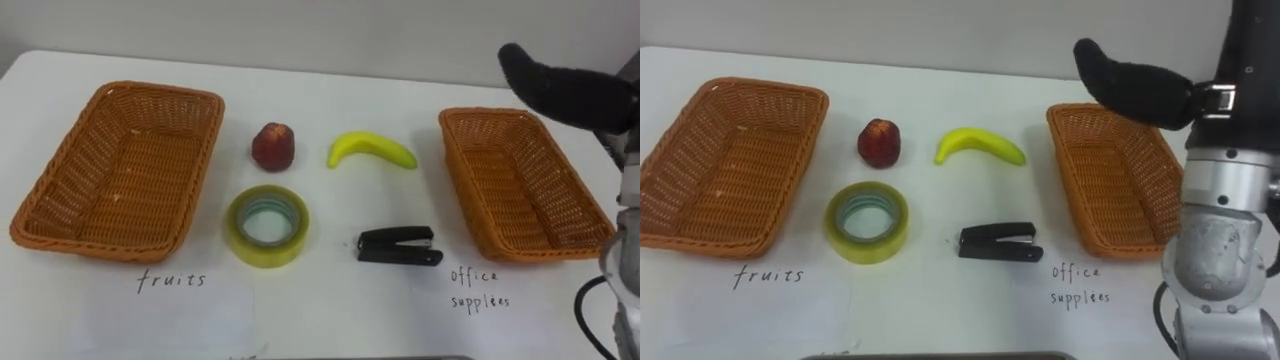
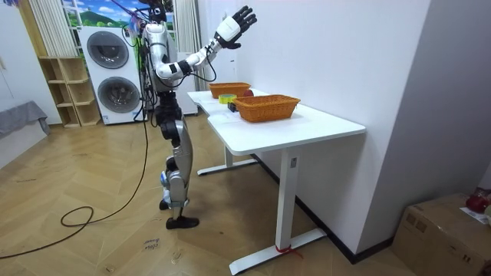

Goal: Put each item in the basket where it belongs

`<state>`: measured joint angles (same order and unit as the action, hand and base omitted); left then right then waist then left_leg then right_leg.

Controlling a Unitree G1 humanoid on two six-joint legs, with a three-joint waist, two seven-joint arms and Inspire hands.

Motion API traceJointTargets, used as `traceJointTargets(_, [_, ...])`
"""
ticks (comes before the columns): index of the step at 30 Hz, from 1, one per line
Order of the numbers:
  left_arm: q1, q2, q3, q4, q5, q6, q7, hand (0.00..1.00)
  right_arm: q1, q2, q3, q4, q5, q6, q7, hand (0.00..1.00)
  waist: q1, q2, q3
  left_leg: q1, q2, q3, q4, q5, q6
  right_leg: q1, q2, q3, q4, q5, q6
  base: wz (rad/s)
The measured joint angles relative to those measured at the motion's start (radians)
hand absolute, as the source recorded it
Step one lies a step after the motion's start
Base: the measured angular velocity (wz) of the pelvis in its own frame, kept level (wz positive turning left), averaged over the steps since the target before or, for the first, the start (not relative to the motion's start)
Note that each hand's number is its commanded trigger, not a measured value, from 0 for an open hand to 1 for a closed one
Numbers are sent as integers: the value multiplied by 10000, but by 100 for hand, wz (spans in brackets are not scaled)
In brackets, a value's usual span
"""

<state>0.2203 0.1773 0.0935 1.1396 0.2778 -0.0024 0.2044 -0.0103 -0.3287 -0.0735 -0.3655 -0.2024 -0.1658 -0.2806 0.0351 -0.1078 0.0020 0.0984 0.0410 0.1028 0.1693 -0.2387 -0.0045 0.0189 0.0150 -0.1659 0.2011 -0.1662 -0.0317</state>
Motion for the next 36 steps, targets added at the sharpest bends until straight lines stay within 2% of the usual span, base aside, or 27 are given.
traceJointTargets(8, [-153,4,-4,-36,-3,46,-16,0,13,-34,556,436,1,474,1715,0,9,-32,-16,8,-2,-6,-5,0,0,-3,-67,43,6,5,-3,0])
traceJointTargets(13, [-176,14,-5,-41,-4,56,-204,0,122,-35,564,858,-11,1029,2744,0,5,-77,-42,8,-7,-14,4,0,0,-2,-87,5,9,16,-3,0])
traceJointTargets(17, [-193,18,-3,-41,-2,58,-204,0,163,-35,566,987,32,1038,3187,0,36,-104,-39,34,-6,-5,5,0,0,15,-85,3,8,23,-7,0])
traceJointTargets(20, [-304,19,-5,-49,-3,58,-204,0,153,-34,580,1501,31,1056,3587,0,107,-122,3,149,-4,0,-19,0,0,128,-89,-42,-2,43,-1,0])
traceJointTargets(22, [-368,30,-6,-180,-15,59,-204,0,154,-34,618,1742,77,1266,4037,0,191,-112,16,163,-9,7,-20,-1,1,153,-100,-45,-14,45,3,0])
traceJointTargets(27, [-539,100,-11,-221,-18,57,-201,0,151,-35,820,1979,97,1472,4823,0,264,-60,47,146,-6,-2,-28,-1,2,147,-97,-90,-14,53,-2,0])
traceJointTargets(36, [-537,107,-10,-221,-18,57,-200,0,143,-37,900,1978,82,1473,5559,0,269,-6,-2,122,-10,-19,-25,0,2,150,-109,-129,-35,54,-1,0])
